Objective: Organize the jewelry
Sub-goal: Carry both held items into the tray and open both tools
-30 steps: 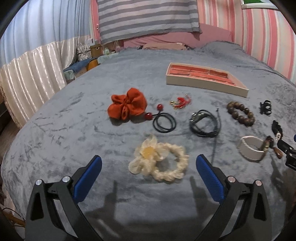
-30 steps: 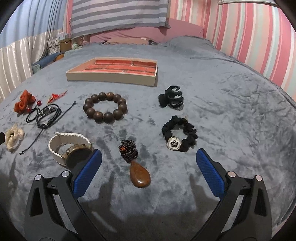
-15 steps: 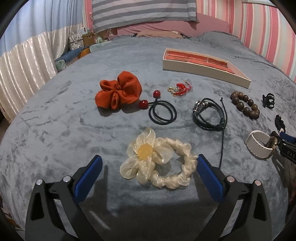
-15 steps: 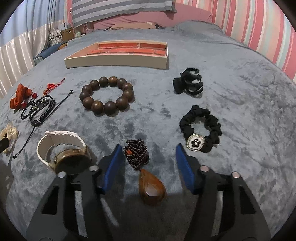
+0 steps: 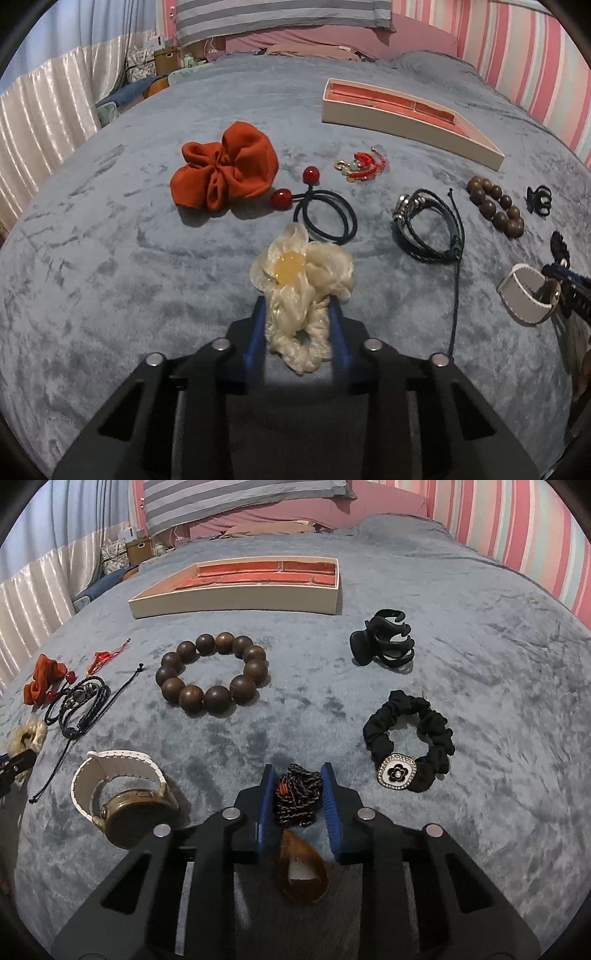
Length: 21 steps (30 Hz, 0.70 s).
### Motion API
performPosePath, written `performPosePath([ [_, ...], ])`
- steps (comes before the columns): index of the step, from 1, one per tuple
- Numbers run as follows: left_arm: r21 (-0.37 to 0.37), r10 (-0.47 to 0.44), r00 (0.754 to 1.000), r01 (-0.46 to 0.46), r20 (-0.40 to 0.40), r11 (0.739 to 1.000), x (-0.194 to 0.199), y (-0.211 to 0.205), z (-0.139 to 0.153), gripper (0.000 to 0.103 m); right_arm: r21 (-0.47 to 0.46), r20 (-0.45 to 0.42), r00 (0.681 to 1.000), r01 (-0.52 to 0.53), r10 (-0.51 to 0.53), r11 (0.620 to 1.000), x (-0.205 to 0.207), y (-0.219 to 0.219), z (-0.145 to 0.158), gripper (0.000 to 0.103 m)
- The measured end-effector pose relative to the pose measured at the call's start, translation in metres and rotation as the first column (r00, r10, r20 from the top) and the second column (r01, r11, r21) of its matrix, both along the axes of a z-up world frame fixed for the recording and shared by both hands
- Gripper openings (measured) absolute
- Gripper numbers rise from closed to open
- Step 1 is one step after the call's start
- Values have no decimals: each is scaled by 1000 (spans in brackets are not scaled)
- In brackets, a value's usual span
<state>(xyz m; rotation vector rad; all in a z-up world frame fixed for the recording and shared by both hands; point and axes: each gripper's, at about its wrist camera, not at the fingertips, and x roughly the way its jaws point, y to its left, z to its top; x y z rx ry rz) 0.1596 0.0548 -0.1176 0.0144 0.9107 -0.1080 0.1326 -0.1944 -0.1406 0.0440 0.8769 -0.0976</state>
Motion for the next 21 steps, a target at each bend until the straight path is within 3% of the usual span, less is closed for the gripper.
performPosePath([
  [5, -6, -4, 1000, 4, 7, 1000, -2, 1, 1, 16, -8, 22, 1000, -16, 16, 1000, -4, 4, 3, 24],
  [21, -39, -62, 995, 65, 76, 997, 0, -6, 21, 11, 24, 45, 999, -32, 31, 999, -3, -2, 14, 24],
])
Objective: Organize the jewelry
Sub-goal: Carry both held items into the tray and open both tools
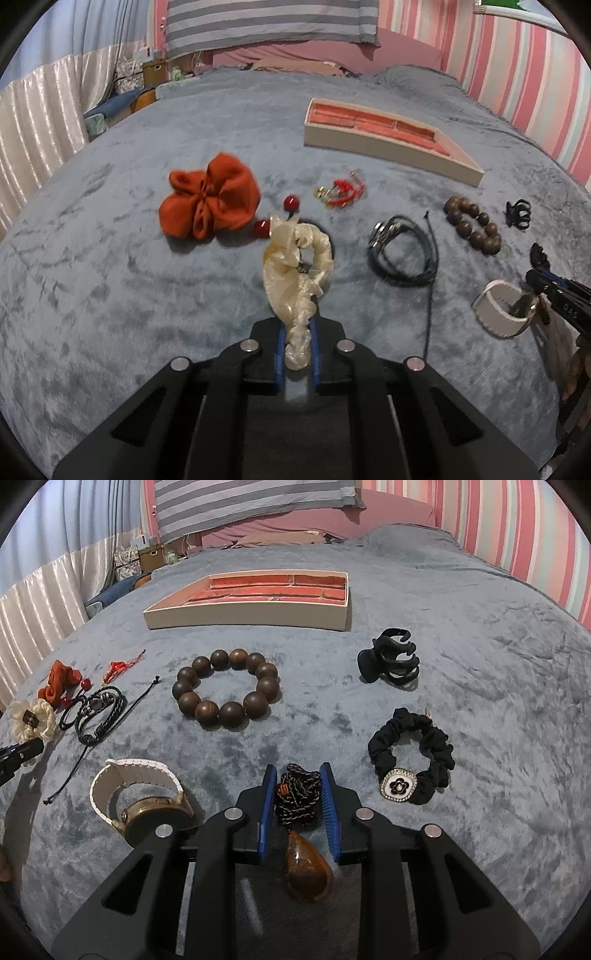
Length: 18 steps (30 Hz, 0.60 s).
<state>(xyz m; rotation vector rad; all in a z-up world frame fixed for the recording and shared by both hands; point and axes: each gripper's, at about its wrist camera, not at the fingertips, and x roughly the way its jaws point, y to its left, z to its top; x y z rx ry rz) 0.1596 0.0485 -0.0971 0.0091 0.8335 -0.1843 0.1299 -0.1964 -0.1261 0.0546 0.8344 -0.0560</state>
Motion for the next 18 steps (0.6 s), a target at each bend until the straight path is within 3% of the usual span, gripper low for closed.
performPosePath([
  [10, 2, -72, 992, 72, 104, 997, 48, -32, 49, 11, 24, 65, 998, 14, -15, 1000, 32, -17, 39, 24],
  [18, -31, -87, 985, 93, 147, 995, 145, -71, 85, 11, 24, 150, 988, 25, -28, 999, 111, -26, 83, 24],
])
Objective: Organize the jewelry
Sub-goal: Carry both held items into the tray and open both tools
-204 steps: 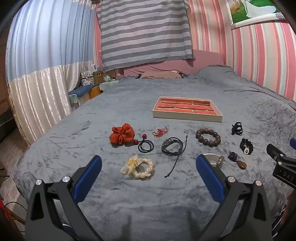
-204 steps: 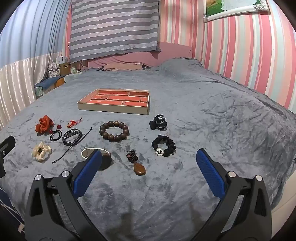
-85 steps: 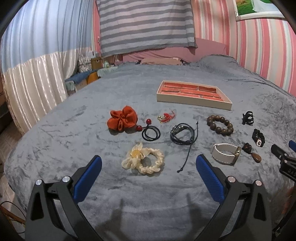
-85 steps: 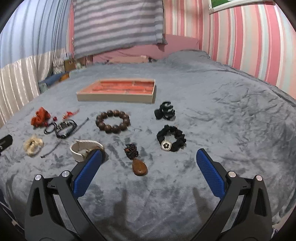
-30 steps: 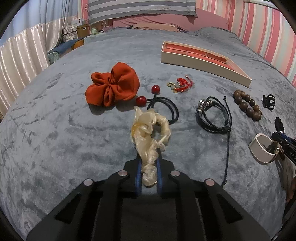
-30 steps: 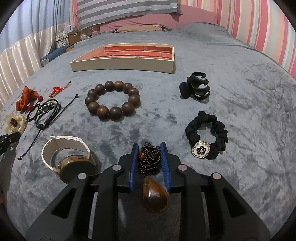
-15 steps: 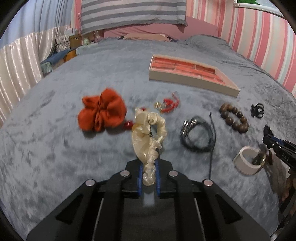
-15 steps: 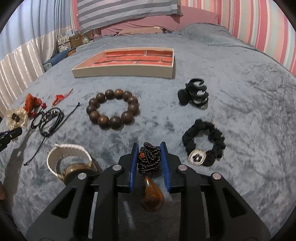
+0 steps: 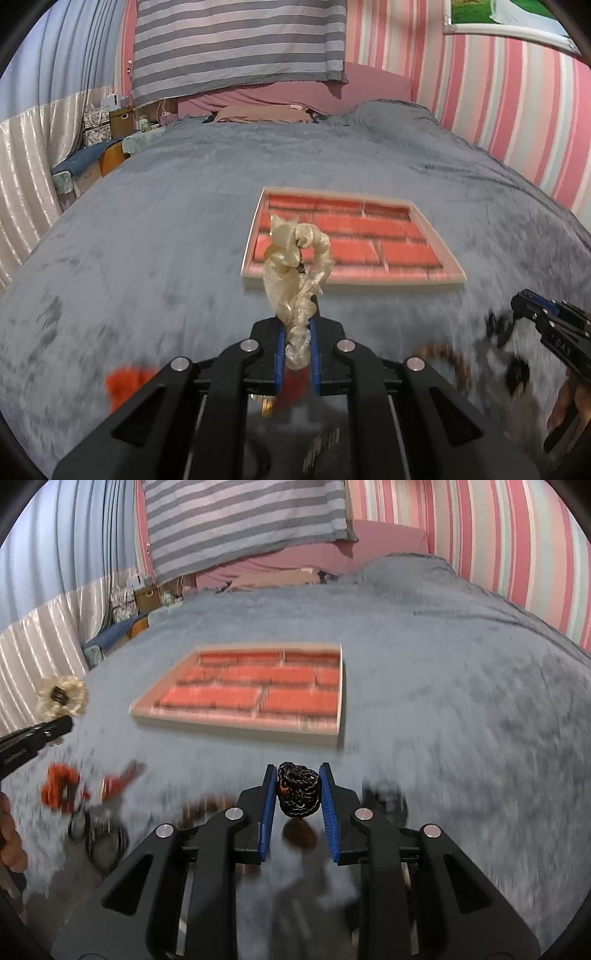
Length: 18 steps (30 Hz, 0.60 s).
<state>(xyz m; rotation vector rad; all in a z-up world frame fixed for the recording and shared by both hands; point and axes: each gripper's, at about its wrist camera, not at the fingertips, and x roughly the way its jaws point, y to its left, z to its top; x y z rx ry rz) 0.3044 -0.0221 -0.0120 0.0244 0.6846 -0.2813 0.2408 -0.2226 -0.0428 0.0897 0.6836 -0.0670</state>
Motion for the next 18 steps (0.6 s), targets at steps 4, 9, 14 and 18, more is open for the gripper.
performPosePath([
  [4, 13, 7, 1000, -7, -20, 1000, 60, -22, 3, 11, -33, 30, 1000, 4, -3, 999, 54, -4, 14, 24],
  [9, 29, 9, 994, -6, -109, 1000, 142, -44, -17, 11, 5, 4, 1000, 25, -25, 1000, 134, -18, 9, 24],
  [14, 48, 4, 983, 4, -184, 999, 204, -60, -42, 11, 10, -59, 997, 49, -48, 999, 203, -30, -15, 24],
  [18, 64, 12, 964, 6, -267, 998, 247, -71, -65, 11, 4, -128, 989, 68, -67, 998, 244, -37, -36, 24],
])
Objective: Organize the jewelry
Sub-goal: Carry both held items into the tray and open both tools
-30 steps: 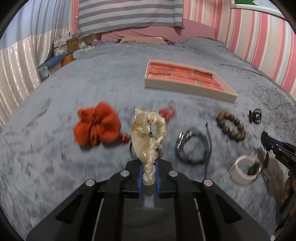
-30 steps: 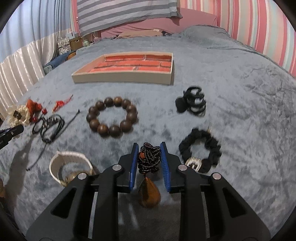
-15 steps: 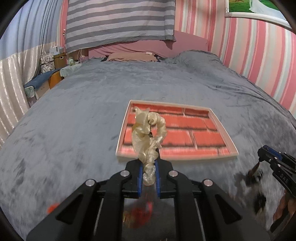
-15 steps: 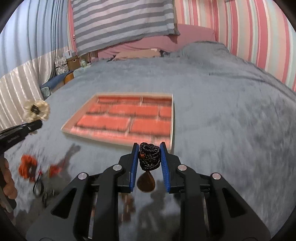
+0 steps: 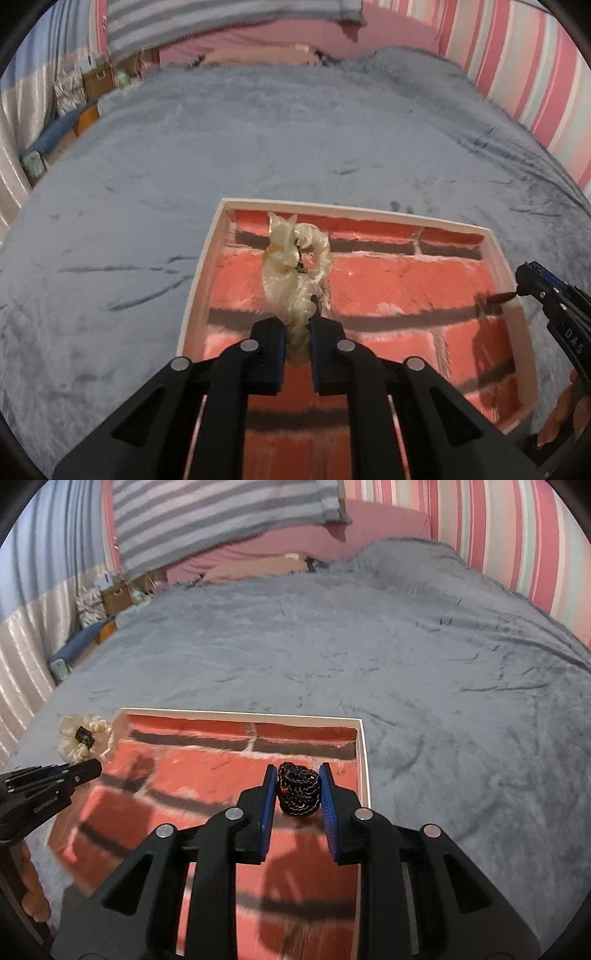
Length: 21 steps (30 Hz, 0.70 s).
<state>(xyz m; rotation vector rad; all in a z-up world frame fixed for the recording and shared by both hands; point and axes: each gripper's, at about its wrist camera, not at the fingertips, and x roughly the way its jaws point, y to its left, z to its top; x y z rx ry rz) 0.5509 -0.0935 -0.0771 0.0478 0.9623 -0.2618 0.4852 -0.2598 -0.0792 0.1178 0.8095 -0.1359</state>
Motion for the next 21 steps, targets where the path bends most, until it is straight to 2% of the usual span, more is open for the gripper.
performPosePath([
  [6, -6, -14, 995, 14, -98, 1000, 33, -10, -21, 11, 2, -122, 992, 18, -17, 1000, 46, -7, -22, 24],
  [11, -20, -11, 988, 8, -151, 1000, 46, -12, -33, 12, -2, -186, 982, 36, -36, 999, 65, -11, -36, 23],
  [17, 28, -3, 989, 7, -149, 1000, 45, -13, -31, 21, 3, -226, 973, 49, -47, 999, 75, -13, -45, 24],
  [18, 38, 1, 990, 4, -144, 999, 46, -15, -31, 26, 1, -228, 972, 52, -50, 999, 74, -14, -45, 25],
  [19, 47, 4, 991, 3, -133, 999, 46, -16, -30, 29, 2, -227, 972, 55, -53, 998, 74, -14, -44, 35],
  [21, 52, 4, 994, 2, -106, 999, 41, -15, -25, 46, 7, -205, 978, 49, -47, 999, 72, -14, -40, 54],
])
